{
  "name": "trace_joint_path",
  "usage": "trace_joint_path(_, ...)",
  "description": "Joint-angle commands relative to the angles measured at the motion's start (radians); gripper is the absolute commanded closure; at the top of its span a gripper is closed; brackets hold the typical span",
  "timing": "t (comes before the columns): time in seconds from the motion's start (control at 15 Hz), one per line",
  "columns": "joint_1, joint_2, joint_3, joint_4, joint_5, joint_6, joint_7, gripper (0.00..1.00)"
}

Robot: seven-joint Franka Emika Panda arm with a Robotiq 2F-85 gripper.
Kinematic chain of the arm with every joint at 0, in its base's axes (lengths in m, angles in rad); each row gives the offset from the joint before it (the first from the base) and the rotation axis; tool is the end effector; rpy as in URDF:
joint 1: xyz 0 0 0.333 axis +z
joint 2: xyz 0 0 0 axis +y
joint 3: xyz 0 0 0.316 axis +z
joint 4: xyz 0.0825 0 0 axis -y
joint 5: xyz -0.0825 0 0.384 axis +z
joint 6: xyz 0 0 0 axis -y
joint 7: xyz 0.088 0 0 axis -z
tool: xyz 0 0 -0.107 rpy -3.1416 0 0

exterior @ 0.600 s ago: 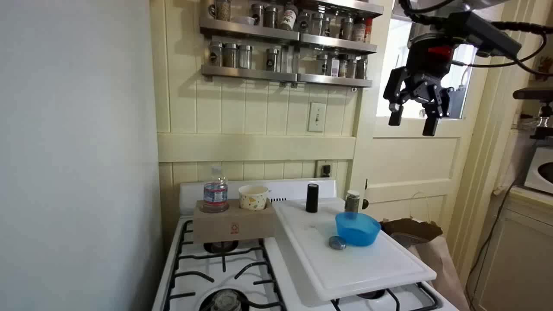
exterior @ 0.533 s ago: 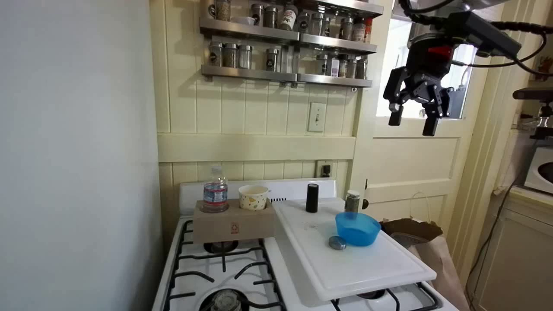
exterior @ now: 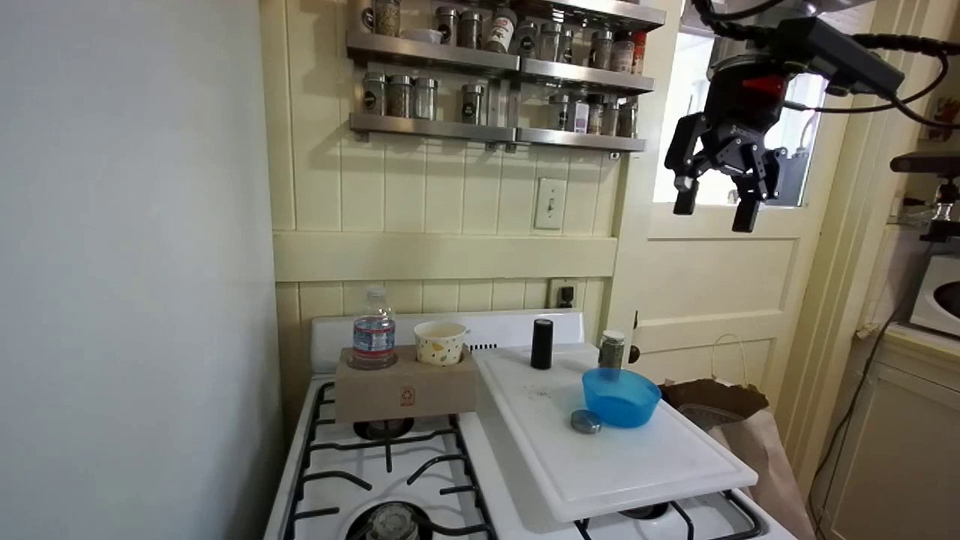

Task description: Straighten the bottle on the middle shelf

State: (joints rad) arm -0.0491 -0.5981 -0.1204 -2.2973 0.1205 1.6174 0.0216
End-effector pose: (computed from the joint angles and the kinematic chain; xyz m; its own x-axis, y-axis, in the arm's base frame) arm 0.3570 -0.0565 0.5593 0.9816 -0.1684 -0.0896 -0.1825 -0.9658 -0.1841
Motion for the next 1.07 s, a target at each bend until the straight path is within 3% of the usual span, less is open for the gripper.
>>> trace_joint_path(0.0,-0.025,-0.012,0.054,0.071,-0.064,0.028,0.016,0.00)
trace_joint_path(0.27,-0.029,-0.021,0.091,0.163,-0.137,0.086,0.029,0.00)
trace_joint_path(1.0,-0.037,-0.014,0.201,0.281,-0.352,0.528,0.048,0.00)
